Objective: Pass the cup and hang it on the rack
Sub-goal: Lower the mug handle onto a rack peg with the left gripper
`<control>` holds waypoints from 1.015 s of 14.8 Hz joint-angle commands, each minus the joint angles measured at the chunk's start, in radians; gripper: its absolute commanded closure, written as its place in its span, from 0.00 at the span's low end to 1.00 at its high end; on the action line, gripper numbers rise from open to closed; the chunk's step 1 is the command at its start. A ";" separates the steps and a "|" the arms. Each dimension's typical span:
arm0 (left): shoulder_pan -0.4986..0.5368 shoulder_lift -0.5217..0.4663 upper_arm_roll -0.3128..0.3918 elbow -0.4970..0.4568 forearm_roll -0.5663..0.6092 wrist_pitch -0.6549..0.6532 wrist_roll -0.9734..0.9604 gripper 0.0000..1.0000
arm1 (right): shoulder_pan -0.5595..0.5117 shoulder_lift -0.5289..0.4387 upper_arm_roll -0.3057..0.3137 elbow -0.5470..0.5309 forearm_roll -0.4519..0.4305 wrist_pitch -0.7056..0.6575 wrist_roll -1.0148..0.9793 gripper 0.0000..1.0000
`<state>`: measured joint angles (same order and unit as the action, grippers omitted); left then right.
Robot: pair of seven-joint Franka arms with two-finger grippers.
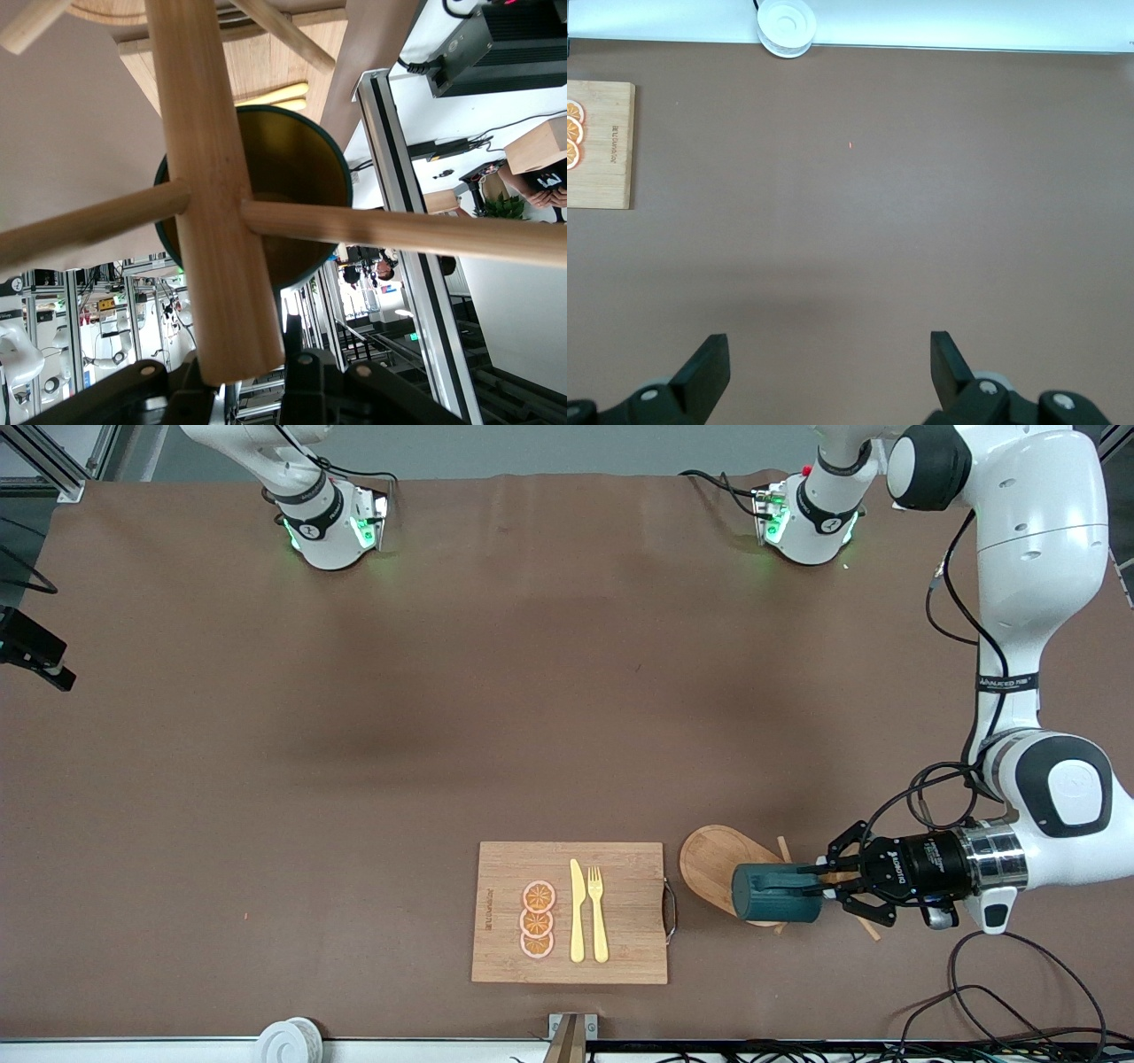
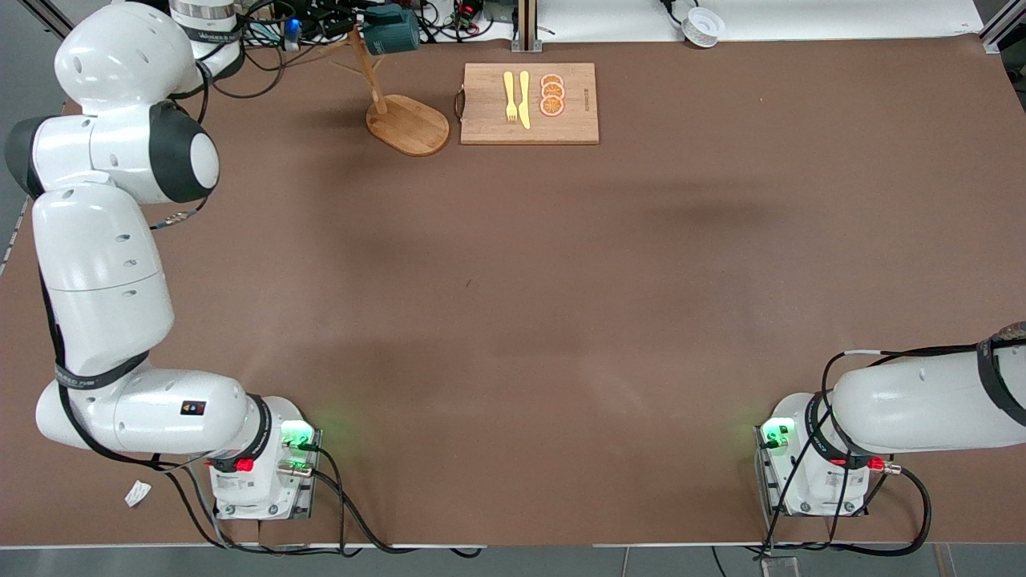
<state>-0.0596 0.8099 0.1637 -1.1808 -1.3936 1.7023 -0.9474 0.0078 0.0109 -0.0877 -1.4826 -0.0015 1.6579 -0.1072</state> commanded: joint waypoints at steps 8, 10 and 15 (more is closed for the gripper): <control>-0.002 -0.011 -0.004 -0.007 0.031 0.005 -0.056 0.00 | -0.015 0.003 0.011 0.012 -0.017 -0.004 0.000 0.00; -0.003 -0.020 -0.003 0.000 0.035 0.003 -0.094 0.00 | -0.015 0.003 0.011 0.012 -0.017 -0.004 0.000 0.00; -0.028 -0.072 -0.009 0.015 0.168 0.005 -0.160 0.00 | -0.014 0.003 0.011 0.012 -0.015 -0.004 0.000 0.00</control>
<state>-0.0798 0.7717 0.1570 -1.1624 -1.2670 1.7019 -1.0795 0.0078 0.0109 -0.0884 -1.4822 -0.0015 1.6581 -0.1072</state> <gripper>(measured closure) 0.000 0.000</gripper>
